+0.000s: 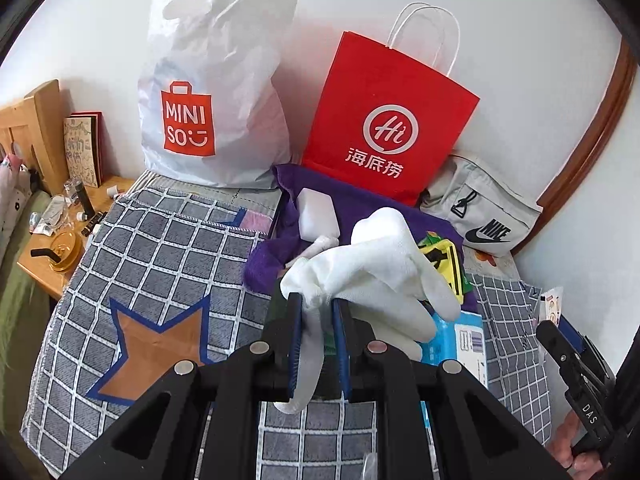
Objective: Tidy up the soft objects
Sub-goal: 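Carry the orange-print packet and white glove over the purple towel with both tools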
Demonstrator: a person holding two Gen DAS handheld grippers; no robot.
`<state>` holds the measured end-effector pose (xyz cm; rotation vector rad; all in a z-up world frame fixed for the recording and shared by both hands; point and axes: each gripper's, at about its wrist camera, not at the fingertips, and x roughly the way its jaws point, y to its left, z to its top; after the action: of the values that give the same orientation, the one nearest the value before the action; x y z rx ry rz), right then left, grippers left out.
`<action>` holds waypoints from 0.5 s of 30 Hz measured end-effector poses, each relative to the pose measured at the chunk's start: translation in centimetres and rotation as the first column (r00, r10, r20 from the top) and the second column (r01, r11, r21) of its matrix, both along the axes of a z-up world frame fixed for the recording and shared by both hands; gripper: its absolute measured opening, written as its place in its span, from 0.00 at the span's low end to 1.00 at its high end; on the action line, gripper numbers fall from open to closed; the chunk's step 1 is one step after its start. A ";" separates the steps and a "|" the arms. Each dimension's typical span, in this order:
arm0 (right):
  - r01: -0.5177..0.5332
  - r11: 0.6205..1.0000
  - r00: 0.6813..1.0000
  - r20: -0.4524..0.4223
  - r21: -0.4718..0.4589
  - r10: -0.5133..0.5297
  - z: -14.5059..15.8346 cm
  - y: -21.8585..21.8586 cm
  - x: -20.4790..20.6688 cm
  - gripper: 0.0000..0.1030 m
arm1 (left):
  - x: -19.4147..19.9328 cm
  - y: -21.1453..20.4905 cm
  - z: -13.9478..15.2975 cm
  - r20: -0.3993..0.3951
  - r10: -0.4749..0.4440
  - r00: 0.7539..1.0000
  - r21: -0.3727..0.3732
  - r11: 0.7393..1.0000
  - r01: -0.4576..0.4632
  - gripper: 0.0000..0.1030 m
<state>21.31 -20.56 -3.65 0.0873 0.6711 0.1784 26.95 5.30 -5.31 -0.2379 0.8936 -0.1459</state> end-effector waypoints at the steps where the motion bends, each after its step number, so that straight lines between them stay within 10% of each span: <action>1: -0.003 1.000 1.000 0.001 -0.002 0.003 -0.1 0.1 0.5 0.52 | 0.4 -0.1 -0.1 -0.001 0.000 1.000 0.002 1.000 0.000 0.14; 15: 0.039 0.999 0.999 -0.008 -0.022 -0.039 -0.8 -2.6 9.3 0.52 | 6.8 -2.1 -1.8 -0.024 0.007 1.000 0.051 0.999 -0.006 0.14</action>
<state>30.59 -23.13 -4.43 0.0803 0.6792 0.1334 33.76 3.22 -7.14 -0.1958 0.9191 -0.1145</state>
